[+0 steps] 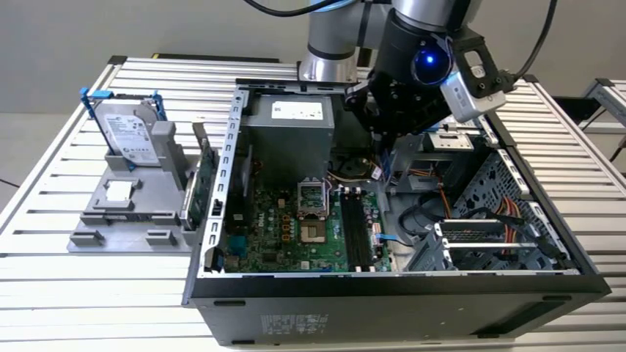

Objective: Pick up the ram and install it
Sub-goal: 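Insert the ram into the slot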

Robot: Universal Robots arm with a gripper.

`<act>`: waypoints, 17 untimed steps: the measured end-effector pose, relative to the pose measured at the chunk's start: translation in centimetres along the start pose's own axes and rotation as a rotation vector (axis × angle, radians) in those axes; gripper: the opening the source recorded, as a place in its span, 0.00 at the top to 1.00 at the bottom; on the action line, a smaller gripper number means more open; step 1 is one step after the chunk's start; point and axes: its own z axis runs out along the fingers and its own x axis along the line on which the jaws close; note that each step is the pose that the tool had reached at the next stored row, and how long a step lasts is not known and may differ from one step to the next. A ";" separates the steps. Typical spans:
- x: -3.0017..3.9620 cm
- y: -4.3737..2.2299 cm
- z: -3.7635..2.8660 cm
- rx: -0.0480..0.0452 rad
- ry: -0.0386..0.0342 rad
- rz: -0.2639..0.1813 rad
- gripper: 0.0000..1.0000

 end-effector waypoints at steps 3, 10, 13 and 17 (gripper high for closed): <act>0.00 -0.01 0.15 -0.0002 0.0000 -0.002 1.00; -0.04 -0.08 0.35 0.0000 0.0001 -0.005 1.00; -0.04 -0.10 0.37 -0.0002 0.0001 -0.005 1.00; -0.08 -0.20 0.42 -0.0001 0.0001 -0.005 1.00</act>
